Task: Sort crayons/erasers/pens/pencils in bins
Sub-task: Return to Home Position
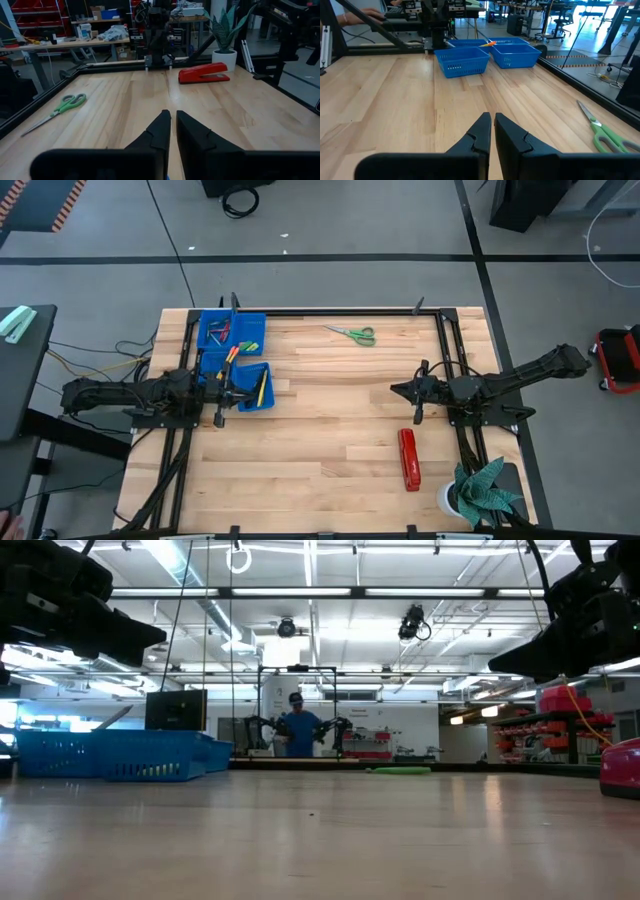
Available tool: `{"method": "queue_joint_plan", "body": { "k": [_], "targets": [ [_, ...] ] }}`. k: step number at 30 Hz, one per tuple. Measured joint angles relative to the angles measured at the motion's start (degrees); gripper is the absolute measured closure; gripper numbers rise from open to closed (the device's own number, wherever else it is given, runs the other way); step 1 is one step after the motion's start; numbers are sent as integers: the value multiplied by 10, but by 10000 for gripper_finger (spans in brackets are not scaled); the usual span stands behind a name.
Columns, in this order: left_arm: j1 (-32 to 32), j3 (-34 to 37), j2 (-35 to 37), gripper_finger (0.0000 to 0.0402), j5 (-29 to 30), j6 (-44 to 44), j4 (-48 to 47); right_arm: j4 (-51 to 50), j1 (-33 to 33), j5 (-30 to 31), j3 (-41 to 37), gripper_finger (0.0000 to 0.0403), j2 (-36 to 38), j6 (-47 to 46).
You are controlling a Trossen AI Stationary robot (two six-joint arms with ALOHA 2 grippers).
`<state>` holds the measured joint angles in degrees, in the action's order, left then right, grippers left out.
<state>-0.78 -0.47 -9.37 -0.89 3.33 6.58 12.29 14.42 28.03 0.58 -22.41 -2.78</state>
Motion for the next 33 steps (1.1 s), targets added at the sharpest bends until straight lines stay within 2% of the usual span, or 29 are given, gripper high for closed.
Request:
{"method": "queue_joint_plan", "body": {
  "k": [11, 20, 33],
  "targets": [
    [0, 0, 0, 374, 0, 0, 0, 0, 0, 0, 0, 372, 0, 0],
    [0, 0, 0, 363, 0, 0, 0, 0, 0, 0, 0, 372, 0, 0],
    [0, 0, 0, 369, 0, 0, 0, 0, 0, 0, 0, 372, 0, 0]
  ]
}}
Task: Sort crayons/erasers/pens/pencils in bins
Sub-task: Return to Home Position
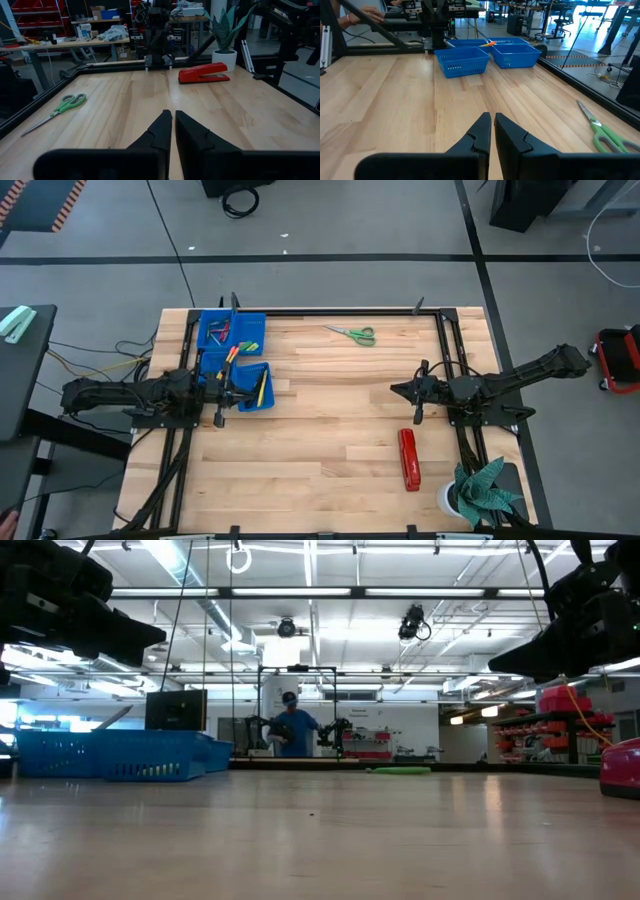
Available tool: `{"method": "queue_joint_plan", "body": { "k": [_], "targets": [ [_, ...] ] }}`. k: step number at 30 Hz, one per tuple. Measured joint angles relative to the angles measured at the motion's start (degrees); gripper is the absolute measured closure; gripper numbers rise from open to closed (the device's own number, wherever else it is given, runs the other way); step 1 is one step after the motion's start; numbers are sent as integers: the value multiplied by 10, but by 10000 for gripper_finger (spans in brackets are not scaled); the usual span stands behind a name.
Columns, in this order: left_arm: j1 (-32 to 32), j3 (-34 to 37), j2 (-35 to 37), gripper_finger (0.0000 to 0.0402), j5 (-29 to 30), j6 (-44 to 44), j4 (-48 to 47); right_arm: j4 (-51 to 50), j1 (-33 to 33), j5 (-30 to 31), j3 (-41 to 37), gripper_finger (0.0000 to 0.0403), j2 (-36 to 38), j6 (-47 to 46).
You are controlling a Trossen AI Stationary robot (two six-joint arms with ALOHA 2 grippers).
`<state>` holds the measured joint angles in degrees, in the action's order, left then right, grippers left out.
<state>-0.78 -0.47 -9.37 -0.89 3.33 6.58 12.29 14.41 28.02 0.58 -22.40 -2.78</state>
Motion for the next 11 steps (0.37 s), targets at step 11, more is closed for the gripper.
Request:
{"method": "queue_joint_plan", "body": {
  "k": [11],
  "targets": [
    [0, 0, 0, 366, 0, 0, 0, 0, 0, 0, 0, 372, 0, 0]
  ]
}}
